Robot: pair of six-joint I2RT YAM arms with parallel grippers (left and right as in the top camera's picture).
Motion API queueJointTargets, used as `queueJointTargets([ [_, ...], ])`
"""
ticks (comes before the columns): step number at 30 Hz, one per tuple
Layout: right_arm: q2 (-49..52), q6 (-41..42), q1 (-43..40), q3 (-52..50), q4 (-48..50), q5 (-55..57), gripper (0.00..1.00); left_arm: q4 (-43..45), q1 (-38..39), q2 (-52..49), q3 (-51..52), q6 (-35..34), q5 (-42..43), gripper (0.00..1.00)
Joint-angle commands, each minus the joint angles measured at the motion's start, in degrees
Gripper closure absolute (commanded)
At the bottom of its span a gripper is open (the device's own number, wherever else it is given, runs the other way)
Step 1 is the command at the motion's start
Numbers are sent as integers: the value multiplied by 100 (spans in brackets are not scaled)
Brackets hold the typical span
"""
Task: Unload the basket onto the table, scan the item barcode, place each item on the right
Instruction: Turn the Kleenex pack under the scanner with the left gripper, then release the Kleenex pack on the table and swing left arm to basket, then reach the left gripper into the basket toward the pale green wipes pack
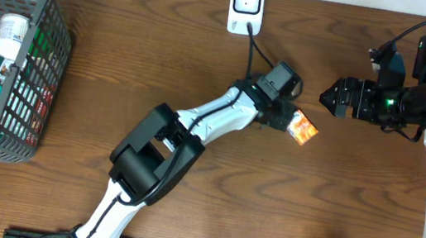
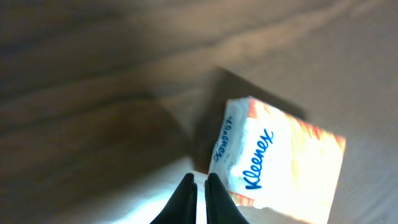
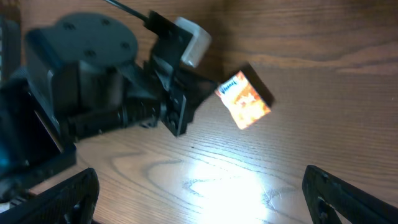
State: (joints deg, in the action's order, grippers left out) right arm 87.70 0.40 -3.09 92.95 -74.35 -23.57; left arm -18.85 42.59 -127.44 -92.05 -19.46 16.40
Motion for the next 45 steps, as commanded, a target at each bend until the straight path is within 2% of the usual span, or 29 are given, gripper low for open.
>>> queueJointTargets([
  [1, -4, 37, 9, 101, -4, -26, 1, -39, 26, 39, -9, 105, -42, 92],
  [4, -4, 37, 9, 101, -4, -26, 1, -271, -83, 264, -11, 105, -501, 93],
  [10, -4, 37, 9, 101, -4, -26, 1, -935, -505, 1388, -39, 232, -1307, 93],
  [20, -4, 37, 9, 101, -4, -26, 1, -2514, -2098, 3458, -275, 151, -1281, 92],
  [23, -4, 37, 9, 101, -4, -26, 1, -2734, -2542, 3788, -275, 175, -1176, 71],
  [24, -4, 37, 9, 101, -4, -26, 1, -2774, -2664, 3853, -275, 190, -1257, 68],
  [27, -4, 37, 9, 101, -4, -24, 1, -2892, -3287, 4131, -278, 179, -1558, 67],
  [29, -4, 37, 9, 101, -4, -26, 1, -2911, -3762, 4297, -284, 155, -1469, 67],
  [31, -4, 37, 9, 101, -4, -26, 1, -2909, -4306, 4444, -323, 153, -1134, 62],
  [38, -4, 37, 9, 101, -4, -24, 1, -2909, -5912, 4544, -914, 55, -199, 62],
  [42, -4, 37, 9, 101, -4, -26, 1, -2964, -6489, 4511, -1388, 55, -181, 62],
  [45, -4, 37, 9, 101, -4, -24, 1, -3351, -6911, 4277, -2122, 55, -190, 62],
])
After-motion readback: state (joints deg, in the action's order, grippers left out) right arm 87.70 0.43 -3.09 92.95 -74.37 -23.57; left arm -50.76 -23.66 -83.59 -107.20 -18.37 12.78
